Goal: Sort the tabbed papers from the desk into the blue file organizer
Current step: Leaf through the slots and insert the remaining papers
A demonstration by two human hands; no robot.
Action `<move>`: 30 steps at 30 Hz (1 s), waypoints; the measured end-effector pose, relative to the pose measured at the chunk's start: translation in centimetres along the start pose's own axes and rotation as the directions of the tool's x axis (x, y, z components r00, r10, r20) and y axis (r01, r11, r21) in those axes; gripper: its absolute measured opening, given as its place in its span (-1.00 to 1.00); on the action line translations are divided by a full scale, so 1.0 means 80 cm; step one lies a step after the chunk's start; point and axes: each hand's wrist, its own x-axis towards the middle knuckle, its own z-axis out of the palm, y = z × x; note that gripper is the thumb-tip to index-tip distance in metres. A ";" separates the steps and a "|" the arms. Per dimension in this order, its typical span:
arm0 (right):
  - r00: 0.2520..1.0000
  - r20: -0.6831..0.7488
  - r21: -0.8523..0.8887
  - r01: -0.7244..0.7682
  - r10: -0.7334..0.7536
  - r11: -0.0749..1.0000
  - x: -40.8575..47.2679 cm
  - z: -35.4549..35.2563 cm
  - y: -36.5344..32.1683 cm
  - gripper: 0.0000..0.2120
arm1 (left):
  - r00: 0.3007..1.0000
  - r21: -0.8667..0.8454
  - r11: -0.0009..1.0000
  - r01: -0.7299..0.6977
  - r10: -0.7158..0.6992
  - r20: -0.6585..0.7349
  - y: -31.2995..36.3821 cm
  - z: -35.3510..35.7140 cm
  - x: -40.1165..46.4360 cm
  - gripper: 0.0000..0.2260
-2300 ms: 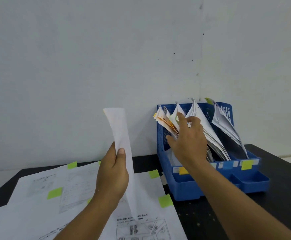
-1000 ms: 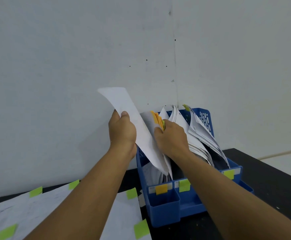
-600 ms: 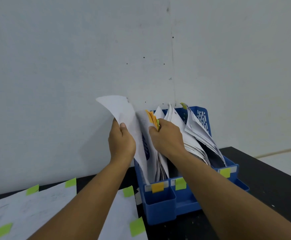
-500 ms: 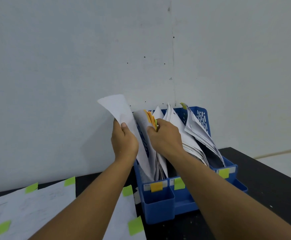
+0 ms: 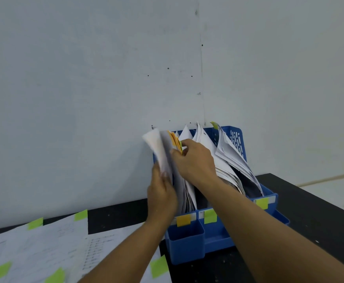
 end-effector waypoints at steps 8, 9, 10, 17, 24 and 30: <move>0.998 -0.002 -0.003 0.064 -0.064 0.998 -0.020 -0.006 -0.010 -0.44 | 0.893 -0.317 0.852 0.417 -0.449 -0.031 0.000 0.005 0.027 -0.70; 0.997 -0.003 0.000 0.079 -0.079 0.997 -0.024 -0.006 -0.010 -0.44 | 0.893 -0.391 0.820 0.419 -0.450 0.014 0.002 0.002 0.024 -0.70; 0.995 -0.007 0.014 0.099 -0.099 0.995 -0.029 -0.005 -0.011 -0.44 | 0.901 -0.468 0.786 0.405 -0.429 0.060 0.005 -0.003 0.020 -0.71; 0.970 -0.172 0.277 0.216 -0.173 0.936 -0.079 0.003 0.012 -0.74 | 0.963 -0.251 0.930 0.270 -0.252 0.100 0.010 -0.042 0.008 -0.73; 0.999 -0.010 0.141 0.050 -0.049 0.989 -0.114 0.021 0.063 -0.66 | 0.947 0.014 0.953 0.302 -0.301 0.112 -0.005 -0.053 -0.003 -0.92; 0.994 -0.031 0.054 0.103 -0.101 0.993 -0.100 0.026 0.052 -0.68 | 0.908 0.227 0.908 0.351 -0.390 0.154 -0.006 -0.036 0.003 -0.83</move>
